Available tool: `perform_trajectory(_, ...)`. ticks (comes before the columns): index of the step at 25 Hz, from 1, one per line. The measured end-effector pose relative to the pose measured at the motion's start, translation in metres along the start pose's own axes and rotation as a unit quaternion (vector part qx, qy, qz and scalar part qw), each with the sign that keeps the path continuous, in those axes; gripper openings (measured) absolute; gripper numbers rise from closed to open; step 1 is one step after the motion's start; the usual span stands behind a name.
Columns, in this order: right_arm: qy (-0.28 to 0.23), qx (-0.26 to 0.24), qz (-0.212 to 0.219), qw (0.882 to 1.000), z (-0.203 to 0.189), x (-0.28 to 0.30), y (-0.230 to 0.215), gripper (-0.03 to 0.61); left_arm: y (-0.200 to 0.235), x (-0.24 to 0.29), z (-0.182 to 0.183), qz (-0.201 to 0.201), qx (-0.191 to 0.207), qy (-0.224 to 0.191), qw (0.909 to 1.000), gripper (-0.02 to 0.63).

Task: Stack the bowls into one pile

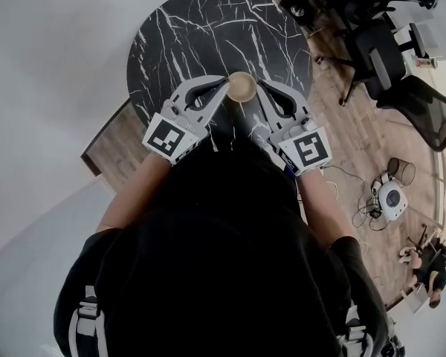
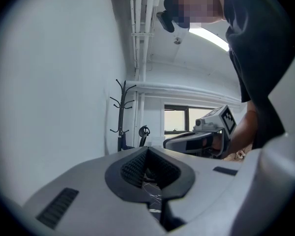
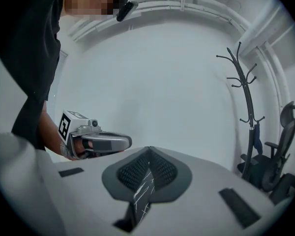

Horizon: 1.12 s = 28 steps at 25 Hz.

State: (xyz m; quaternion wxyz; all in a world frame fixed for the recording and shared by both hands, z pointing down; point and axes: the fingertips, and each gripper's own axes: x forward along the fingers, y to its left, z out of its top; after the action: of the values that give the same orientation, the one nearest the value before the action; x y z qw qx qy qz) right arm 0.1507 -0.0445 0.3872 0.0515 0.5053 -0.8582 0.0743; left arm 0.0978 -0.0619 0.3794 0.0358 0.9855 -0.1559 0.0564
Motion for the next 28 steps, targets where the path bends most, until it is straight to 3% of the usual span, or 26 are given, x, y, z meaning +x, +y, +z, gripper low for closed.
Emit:
perform_trajectory(5, 0.003, 0.008, 0.008, 1.000, 0.000, 0.002, 0.004, -0.003, -0.001, -0.004, -0.003, -0.002, -0.003, 0.004, 1.0000, 0.003)
perform_trajectory(10, 0.010, 0.004, 0.010, 1.000, -0.002, 0.002, 0.005, -0.003, -0.001, -0.006, -0.016, -0.001, -0.008, 0.036, 0.9993, 0.003)
perform_trajectory(21, 0.016, 0.001, 0.006, 1.000, -0.001, -0.002, 0.007, -0.003, -0.005, -0.002, -0.002, -0.012, -0.005, 0.000, 0.9999, 0.003)
perform_trajectory(28, 0.013, 0.004, 0.003, 1.000, -0.002, -0.003, 0.007, -0.003, -0.007, -0.004, -0.010, -0.012, -0.006, 0.014, 0.9998, 0.003)
